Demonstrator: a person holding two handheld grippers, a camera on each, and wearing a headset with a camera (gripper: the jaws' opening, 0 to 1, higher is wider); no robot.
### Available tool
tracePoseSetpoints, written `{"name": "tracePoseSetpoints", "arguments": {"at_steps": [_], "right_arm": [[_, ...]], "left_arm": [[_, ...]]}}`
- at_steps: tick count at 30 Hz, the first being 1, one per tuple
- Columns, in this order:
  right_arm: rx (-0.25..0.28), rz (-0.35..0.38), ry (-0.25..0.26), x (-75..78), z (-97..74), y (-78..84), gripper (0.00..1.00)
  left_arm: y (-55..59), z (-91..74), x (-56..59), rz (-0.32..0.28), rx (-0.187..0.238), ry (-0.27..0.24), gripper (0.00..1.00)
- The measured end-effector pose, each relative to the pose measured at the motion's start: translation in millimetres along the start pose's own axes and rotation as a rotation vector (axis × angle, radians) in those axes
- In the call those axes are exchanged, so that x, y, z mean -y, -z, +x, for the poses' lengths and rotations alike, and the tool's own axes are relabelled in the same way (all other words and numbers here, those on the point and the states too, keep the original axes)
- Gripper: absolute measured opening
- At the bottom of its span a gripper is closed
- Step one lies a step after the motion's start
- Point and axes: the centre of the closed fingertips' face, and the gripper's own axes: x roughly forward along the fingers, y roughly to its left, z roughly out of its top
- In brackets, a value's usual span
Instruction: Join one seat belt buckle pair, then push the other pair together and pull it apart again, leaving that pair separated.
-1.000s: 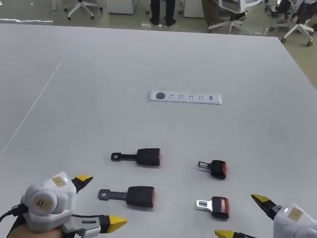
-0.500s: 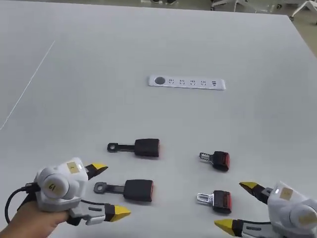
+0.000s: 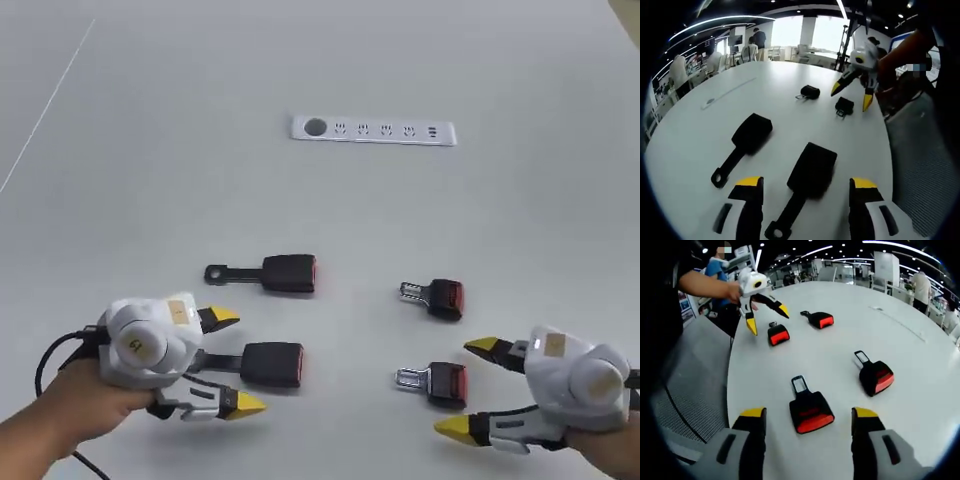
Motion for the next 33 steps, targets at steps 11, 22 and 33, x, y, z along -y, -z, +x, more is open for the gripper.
{"name": "tracePoseSetpoints", "arguments": {"at_steps": [11, 22, 33], "right_arm": [[-0.087, -0.082, -0.096, 4.9, 8.0, 7.5, 0.62], [-0.136, -0.158, -0.152, -2.9, 8.1, 12.1, 0.48], [-0.211, -0.184, -0.162, -1.6, 6.1, 13.5, 0.35]], "left_arm": [[4.5, 23.5, 1.6, 0.092, -0.044, 0.079, 0.58], [5.9, 30.7, 6.6, 0.25, -0.086, 0.102, 0.4], [9.6, 29.4, 9.8, 0.375, -0.15, 0.201, 0.34]]}}
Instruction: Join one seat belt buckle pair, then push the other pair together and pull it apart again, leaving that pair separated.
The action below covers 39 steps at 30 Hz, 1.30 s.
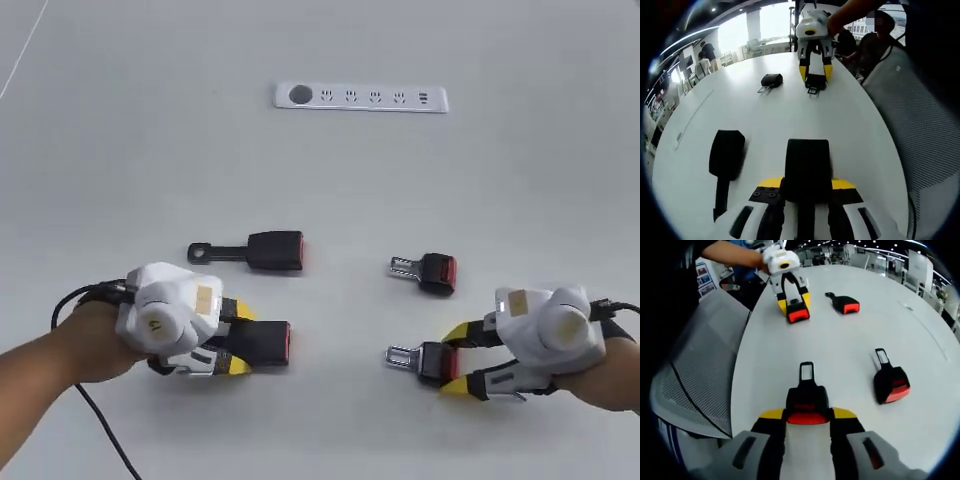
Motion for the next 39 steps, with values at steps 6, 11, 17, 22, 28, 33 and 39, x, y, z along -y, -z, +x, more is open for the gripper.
{"name": "tracePoseSetpoints", "arguments": {"at_steps": [6, 11, 17, 22, 28, 33, 39], "right_arm": [[-0.058, -0.026, -0.016, -0.2, 0.5, 1.4, 0.34], [-0.094, -0.065, -0.032, -0.7, 1.5, 0.7, 0.34], [-0.083, -0.069, -0.037, -1.5, 9.6, -12.3, 0.34], [-0.063, -0.078, -0.038, -4.5, 22.5, -31.0, 0.34], [-0.031, -0.078, -0.041, -4.4, 34.4, -54.7, 0.34], [-0.007, -0.082, -0.049, -1.5, 44.1, -72.8, 0.34], [0.011, -0.095, -0.051, -3.9, 58.2, -90.7, 0.34]], "left_arm": [[0.2, -1.0, -0.8, 0.015, -0.021, 0.015, 0.34], [1.1, -2.4, -1.8, 0.023, -0.032, 0.026, 0.34], [1.4, -3.0, -2.3, 0.013, -0.031, 0.023, 0.34], [1.1, -3.7, -2.7, 0.006, -0.032, 0.019, 0.34], [1.6, -3.7, -1.7, 0.0, -0.036, 0.014, 0.34], [1.7, -3.0, -1.1, -0.001, -0.034, 0.013, 0.34], [1.0, -3.0, -0.7, -0.003, -0.033, 0.014, 0.34]]}}
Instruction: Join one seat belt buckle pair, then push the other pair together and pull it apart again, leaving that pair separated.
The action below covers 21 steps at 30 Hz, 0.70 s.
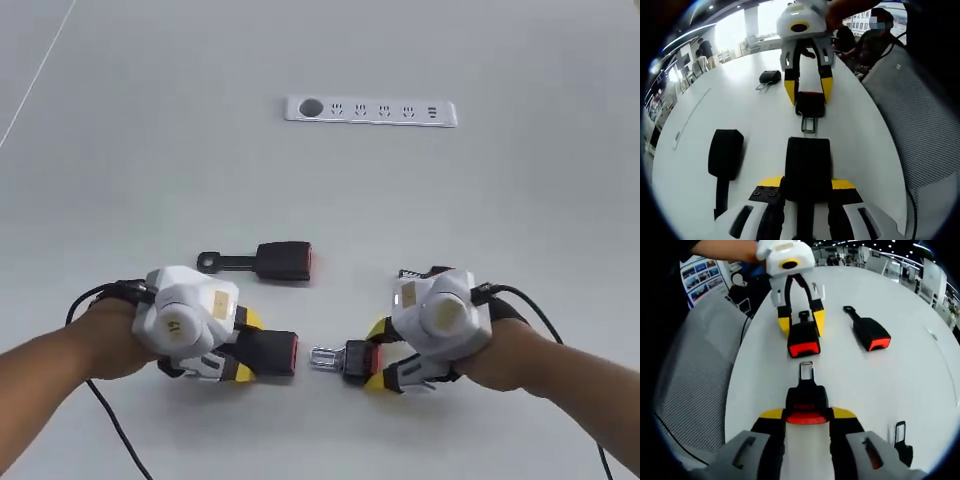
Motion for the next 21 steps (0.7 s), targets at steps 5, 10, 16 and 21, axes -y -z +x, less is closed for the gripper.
{"name": "tracePoseSetpoints", "arguments": {"at_steps": [5, 10, 16, 21], "right_arm": [[0.036, -0.016, -0.009, -3.2, 8.9, -15.8, 0.34], [0.038, -0.02, -0.01, -6.4, 17.7, -27.0, 0.34], [0.022, -0.036, 0.008, -6.0, 17.0, -25.0, 0.34], [0.056, 0.002, 0.02, -5.6, 25.4, -37.9, 0.33]], "left_arm": [[-0.7, -0.5, -0.6, -0.014, 0.004, -0.003, 0.34], [-2.2, -0.7, -1.1, -0.011, 0.009, -0.005, 0.34], [-1.4, -1.8, -1.4, 0.002, 0.005, -0.003, 0.33], [-1.4, -2.2, -1.3, 0.011, -0.009, 0.002, 0.33]]}}
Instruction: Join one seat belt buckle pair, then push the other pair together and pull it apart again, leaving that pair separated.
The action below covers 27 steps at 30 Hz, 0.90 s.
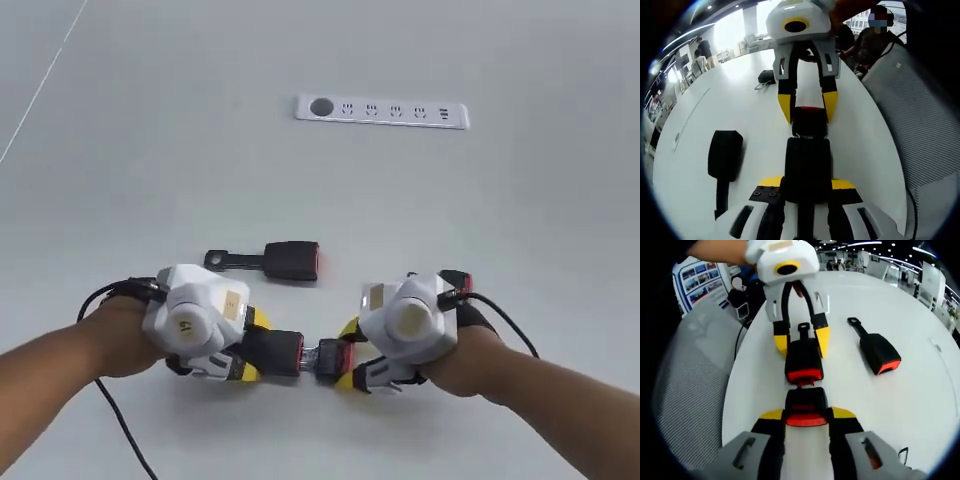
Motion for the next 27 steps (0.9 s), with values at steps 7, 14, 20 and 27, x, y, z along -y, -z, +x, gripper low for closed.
{"name": "tracePoseSetpoints", "arguments": {"at_steps": [7, 14, 20, 27], "right_arm": [[-0.035, -0.01, 0.008, -0.9, 5.4, 0.4, 0.33], [-0.036, -0.012, 0.007, -0.7, 6.1, -1.0, 0.33], [-0.053, -0.034, 0.026, -1.5, 6.4, 0.0, 0.33], [-0.016, -0.056, 0.041, -1.6, 5.1, -0.1, 0.33]], "left_arm": [[4.0, 0.4, 1.4, -0.004, -0.011, 0.004, 0.33], [6.7, 0.1, 1.4, -0.005, -0.016, 0.01, 0.33], [7.3, 0.8, 1.4, 0.013, -0.026, 0.019, 0.33], [7.4, 0.2, 1.0, 0.015, 0.001, 0.022, 0.33]]}}
